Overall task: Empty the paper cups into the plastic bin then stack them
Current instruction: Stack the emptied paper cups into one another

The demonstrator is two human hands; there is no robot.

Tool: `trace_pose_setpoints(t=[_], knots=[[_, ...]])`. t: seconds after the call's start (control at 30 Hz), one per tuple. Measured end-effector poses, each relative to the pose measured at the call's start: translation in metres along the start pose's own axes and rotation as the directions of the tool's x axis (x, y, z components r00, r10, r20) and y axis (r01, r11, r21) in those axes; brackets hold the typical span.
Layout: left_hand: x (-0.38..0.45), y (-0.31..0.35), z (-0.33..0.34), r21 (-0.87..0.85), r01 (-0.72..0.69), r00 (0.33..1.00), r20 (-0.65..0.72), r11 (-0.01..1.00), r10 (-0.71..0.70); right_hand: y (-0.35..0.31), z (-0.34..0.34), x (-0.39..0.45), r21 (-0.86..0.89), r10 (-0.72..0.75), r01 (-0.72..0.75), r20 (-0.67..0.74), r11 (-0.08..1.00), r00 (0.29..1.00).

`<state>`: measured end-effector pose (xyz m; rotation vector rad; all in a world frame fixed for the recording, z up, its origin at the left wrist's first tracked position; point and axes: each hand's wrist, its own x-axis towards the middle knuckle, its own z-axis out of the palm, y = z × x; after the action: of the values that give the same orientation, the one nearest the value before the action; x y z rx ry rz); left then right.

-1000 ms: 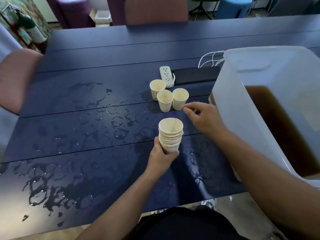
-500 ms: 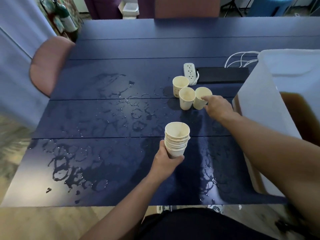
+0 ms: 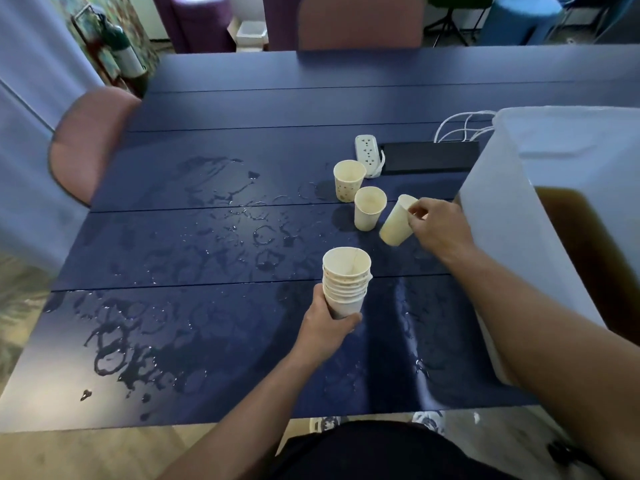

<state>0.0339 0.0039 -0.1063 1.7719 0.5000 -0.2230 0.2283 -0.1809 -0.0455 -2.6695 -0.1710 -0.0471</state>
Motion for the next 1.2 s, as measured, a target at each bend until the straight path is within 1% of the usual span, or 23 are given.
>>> trace_pose_setpoints(t=[0.07, 0.17, 0.3, 0.4, 0.47, 0.53, 0.63, 0.8, 0.87, 0.93, 0.97, 1.07, 1.1, 1.13, 1.2], knots=[[0.004, 0.004, 0.004, -0.001, -0.004, 1.0, 0.014, 1.0, 0.004, -0.004, -0.012, -0.013, 0.064, -0.001, 0.002, -0.018, 0.998, 1.0], [0.009, 0.008, 0.01, -0.006, -0.014, 0.999, 0.03, 1.0, 0.014, -0.013, -0.033, -0.032, 0.187, -0.031, 0.048, -0.094, 0.981, 0.995], [0.016, 0.011, 0.02, -0.017, -0.01, 0.998, 0.062, 1.0, 0.011, -0.026, -0.057, -0.053, 0.319, -0.112, 0.169, -0.189, 0.932, 0.976], [0.016, 0.014, 0.027, -0.004, -0.014, 0.996, 0.085, 1.0, 0.014, -0.028, -0.065, -0.066, 0.331, -0.235, 0.305, -0.236, 0.893, 0.943], [0.016, 0.015, 0.031, 0.006, -0.016, 0.994, 0.104, 1.0, 0.016, -0.026, -0.066, -0.072, 0.325, -0.332, 0.379, -0.191, 0.866, 0.924], [0.017, 0.016, 0.035, 0.025, -0.021, 0.994, 0.108, 0.999, 0.019, -0.024, -0.066, -0.075, 0.348, -0.386, 0.397, -0.102, 0.849, 0.917], [0.018, 0.019, 0.037, 0.03, -0.02, 0.994, 0.104, 0.999, 0.017, -0.022, -0.066, -0.078, 0.351, -0.412, 0.389, -0.012, 0.852, 0.911], [0.019, 0.018, 0.036, 0.025, -0.04, 0.996, 0.084, 0.999, 0.037, -0.028, -0.068, -0.078, 0.394, -0.417, 0.371, 0.035, 0.841, 0.908], [0.019, 0.019, 0.036, 0.032, -0.049, 0.996, 0.073, 0.998, 0.047, -0.028, -0.062, -0.075, 0.342, -0.393, 0.326, 0.148, 0.881, 0.908], [0.019, 0.021, 0.035, 0.036, -0.053, 0.996, 0.074, 0.998, 0.05, -0.029, -0.053, -0.074, 0.265, -0.364, 0.289, 0.299, 0.92, 0.882], [0.019, 0.021, 0.033, 0.034, -0.046, 0.996, 0.073, 0.998, 0.044, -0.031, -0.048, -0.074, 0.251, -0.357, 0.28, 0.354, 0.927, 0.865], [0.018, 0.019, 0.028, 0.028, -0.038, 0.997, 0.062, 0.999, 0.036, -0.039, -0.046, -0.071, 0.267, -0.349, 0.248, 0.453, 0.931, 0.82], [0.018, 0.017, 0.025, 0.027, -0.038, 0.998, 0.052, 0.999, 0.037, -0.042, -0.048, -0.069, 0.291, -0.345, 0.226, 0.472, 0.929, 0.811], [0.018, 0.016, 0.023, 0.023, -0.039, 0.998, 0.042, 0.999, 0.038, -0.044, -0.049, -0.065, 0.325, -0.338, 0.197, 0.465, 0.925, 0.818], [0.019, 0.014, 0.018, 0.012, -0.038, 0.999, 0.027, 0.999, 0.038, -0.046, -0.046, -0.053, 0.378, -0.302, 0.156, 0.364, 0.913, 0.881]])
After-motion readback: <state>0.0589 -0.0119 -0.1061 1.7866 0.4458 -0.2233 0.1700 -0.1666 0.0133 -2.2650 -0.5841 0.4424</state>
